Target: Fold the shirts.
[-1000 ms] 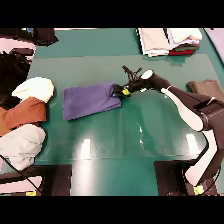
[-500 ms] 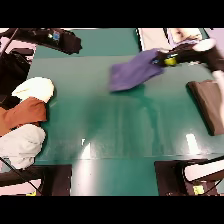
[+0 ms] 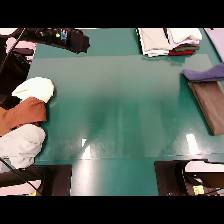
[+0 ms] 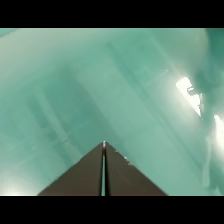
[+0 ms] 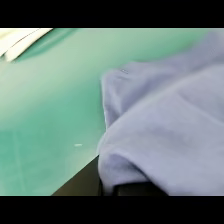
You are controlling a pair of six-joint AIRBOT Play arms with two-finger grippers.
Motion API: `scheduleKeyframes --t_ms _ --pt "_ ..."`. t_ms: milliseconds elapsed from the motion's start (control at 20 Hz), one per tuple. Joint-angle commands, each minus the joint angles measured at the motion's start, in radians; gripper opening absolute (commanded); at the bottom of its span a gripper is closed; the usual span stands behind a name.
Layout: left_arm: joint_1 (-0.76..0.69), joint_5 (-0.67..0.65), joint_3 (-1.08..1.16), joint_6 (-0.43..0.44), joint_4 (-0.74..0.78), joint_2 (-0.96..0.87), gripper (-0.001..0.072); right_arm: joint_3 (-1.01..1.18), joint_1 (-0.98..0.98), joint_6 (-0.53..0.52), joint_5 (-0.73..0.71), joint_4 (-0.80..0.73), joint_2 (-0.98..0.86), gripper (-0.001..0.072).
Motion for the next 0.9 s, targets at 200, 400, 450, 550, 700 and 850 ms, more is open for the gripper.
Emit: scheduleKeyframes --t_ms 200,400,450,550,700,850 --pt "-0.002 0.009 0.000 -0.007 -0.011 0.001 0.0022 0.134 -0.047 0.001 0.017 0.005 0.008 0.0014" --pt "-0.002 0.000 0.000 -0.004 -0.011 0.001 0.0023 0.277 -0.030 0.001 0.100 0.008 0.008 0.0014" --pt "-0.002 -0.006 0.000 -0.003 -0.011 0.001 0.0023 0.291 -0.036 0.002 0.127 -0.010 0.009 0.0014" --pt "-0.002 -0.013 0.000 0.005 -0.008 0.001 0.0023 0.275 -0.053 0.002 0.174 -0.061 0.025 0.0014" --pt "-0.002 -0.026 0.000 0.006 -0.006 0.001 0.0023 0.132 -0.092 0.000 0.177 -0.148 0.094 0.0014" --pt "-0.002 -0.033 0.000 0.031 -0.004 0.001 0.0023 -0.051 -0.139 -0.003 0.176 -0.262 0.176 0.0015"
